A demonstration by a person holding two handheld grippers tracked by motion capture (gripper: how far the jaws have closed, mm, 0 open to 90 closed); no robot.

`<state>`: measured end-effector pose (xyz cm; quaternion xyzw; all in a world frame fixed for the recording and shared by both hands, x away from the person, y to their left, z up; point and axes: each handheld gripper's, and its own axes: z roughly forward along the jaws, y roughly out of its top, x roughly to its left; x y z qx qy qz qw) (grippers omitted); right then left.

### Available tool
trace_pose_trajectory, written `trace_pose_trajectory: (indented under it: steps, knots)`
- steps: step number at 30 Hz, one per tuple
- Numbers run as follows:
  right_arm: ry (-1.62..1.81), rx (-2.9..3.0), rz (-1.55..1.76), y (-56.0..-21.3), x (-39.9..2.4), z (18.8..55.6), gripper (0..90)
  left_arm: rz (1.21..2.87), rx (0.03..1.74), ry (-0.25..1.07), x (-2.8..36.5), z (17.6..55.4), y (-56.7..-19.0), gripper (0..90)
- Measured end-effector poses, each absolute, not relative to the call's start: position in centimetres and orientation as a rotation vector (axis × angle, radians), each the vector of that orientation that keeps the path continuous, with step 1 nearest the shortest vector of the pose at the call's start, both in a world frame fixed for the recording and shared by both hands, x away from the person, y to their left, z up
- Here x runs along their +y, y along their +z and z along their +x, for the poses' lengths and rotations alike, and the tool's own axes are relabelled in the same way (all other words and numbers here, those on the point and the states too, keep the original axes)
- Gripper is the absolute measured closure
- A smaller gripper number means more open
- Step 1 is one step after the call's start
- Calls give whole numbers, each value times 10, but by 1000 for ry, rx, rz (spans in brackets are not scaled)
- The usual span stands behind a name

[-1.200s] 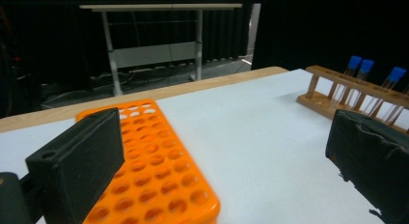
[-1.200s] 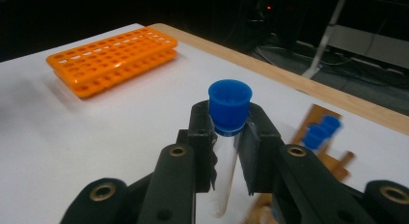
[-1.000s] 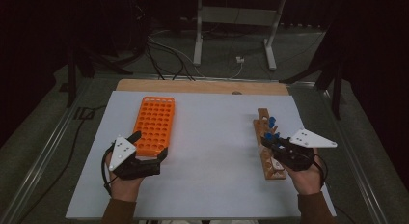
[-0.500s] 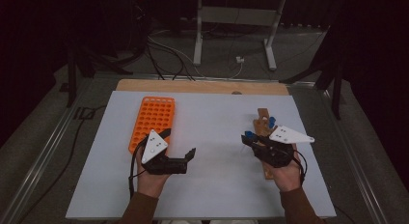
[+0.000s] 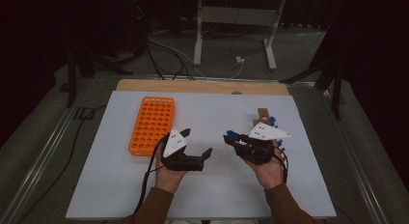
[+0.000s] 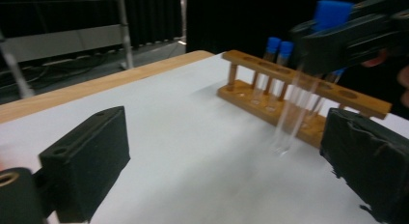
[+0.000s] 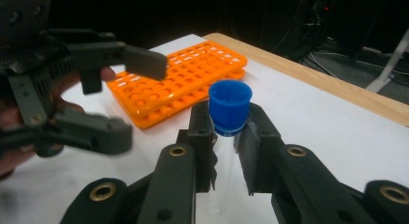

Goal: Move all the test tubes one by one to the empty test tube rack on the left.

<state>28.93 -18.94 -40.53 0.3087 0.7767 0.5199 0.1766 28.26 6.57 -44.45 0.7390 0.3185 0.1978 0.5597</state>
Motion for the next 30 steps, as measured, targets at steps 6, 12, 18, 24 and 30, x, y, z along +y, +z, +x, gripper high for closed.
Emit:
trace_pose_trajectory:
  steps: [6,12,18,24,30]
  knots:
    - [1484,2226,859,-407,-179,291,770,1766,724,437,50,284,-447,176]
    - [1511,2245,850,-409,-170,290,770,1790,673,418,41,282,-447,437]
    - [1525,2258,851,-409,-168,290,770,1804,638,413,37,280,-449,664]
    - [1523,2266,849,-410,-167,290,769,1818,600,398,36,279,-449,780]
    - [1570,2247,835,-406,-176,288,584,1826,615,407,39,282,-449,784]
